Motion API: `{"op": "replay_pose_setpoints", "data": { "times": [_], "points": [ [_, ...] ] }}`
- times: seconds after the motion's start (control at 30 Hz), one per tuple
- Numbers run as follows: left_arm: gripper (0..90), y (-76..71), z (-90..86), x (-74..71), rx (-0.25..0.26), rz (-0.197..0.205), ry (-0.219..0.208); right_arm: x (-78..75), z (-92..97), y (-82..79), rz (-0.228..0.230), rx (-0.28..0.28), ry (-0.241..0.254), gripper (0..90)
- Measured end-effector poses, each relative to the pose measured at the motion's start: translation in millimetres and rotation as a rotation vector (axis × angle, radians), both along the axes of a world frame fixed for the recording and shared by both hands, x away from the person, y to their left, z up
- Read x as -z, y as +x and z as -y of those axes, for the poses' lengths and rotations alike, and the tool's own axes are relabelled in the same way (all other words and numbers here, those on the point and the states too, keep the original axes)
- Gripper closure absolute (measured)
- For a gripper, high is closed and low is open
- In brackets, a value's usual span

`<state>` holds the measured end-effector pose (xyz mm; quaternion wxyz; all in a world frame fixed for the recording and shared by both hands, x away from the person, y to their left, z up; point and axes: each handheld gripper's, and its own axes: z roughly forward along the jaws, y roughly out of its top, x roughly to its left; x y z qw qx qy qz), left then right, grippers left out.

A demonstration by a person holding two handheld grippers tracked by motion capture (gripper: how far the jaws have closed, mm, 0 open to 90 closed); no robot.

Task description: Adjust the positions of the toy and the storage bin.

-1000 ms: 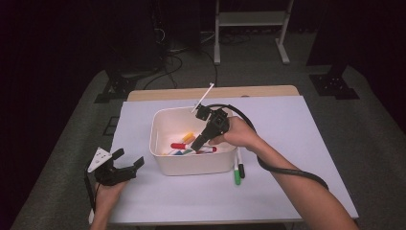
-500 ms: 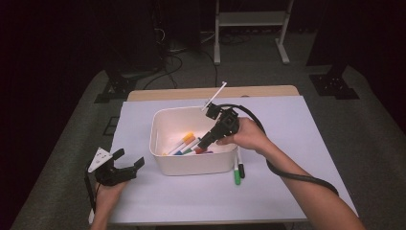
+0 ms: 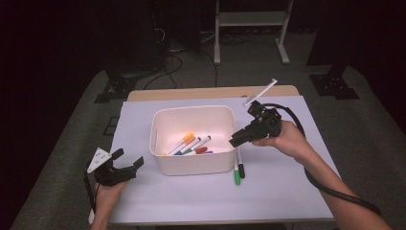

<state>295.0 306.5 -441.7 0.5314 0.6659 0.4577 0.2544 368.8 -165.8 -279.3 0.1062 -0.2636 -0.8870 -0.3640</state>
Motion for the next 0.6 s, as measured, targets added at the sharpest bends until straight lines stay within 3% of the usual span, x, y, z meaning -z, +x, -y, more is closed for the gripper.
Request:
{"op": "replay_pose_setpoints", "data": {
  "times": [0.1, 0.13, 0.17, 0.23, 0.33, 0.37, 0.4, 0.43, 0.5, 0.57, 0.6],
  "points": [
    [2.6, 0.1, 0.2, 0.3, 0.002, 0.001, 0.003, 10.0, 26.2, -5.0, -0.003, 0.052, 0.008, 63.0],
    [2.7, 0.1, 0.2, 0.3, 0.002, 0.001, 0.003, 10.0, 26.2, -5.0, -0.003, 0.052, 0.008, 63.0],
    [2.7, 0.0, 0.1, 0.5, 0.003, -0.001, -0.004, 20.8, 39.6, -7.9, -0.010, 0.085, 0.022, 63.0],
    [2.7, 0.1, -0.3, 0.7, -0.001, 0.001, -0.007, 25.9, 44.3, -9.1, -0.017, 0.097, 0.022, 63.1],
    [2.7, 0.0, -1.5, 0.6, -0.004, 0.000, -0.010, 51.5, 63.5, -13.2, -0.048, 0.149, 0.038, 63.1],
    [2.6, -0.1, -1.5, 0.5, -0.004, 0.000, -0.010, 67.9, 72.0, -15.8, -0.061, 0.188, 0.040, 62.4],
    [2.6, -0.2, -1.2, 0.3, -0.004, 0.000, -0.011, 67.9, 72.0, -15.8, -0.061, 0.188, 0.040, 62.4],
    [2.7, -0.3, -0.9, 0.2, -0.003, 0.000, -0.011, 84.7, 76.7, -17.8, -0.081, 0.209, 0.042, 61.3],
    [2.7, -0.4, -0.4, 0.0, -0.001, 0.001, -0.012, 90.5, 77.3, -18.8, -0.079, 0.220, 0.030, 60.3],
    [2.6, -0.2, -0.7, 0.1, -0.001, 0.000, -0.014, 111.3, 76.3, -22.6, -0.095, 0.247, 0.009, 58.9],
    [2.7, -0.2, -0.7, 0.1, -0.001, 0.000, -0.014, 111.3, 76.3, -22.6, -0.095, 0.247, 0.009, 58.9]
  ]
}}
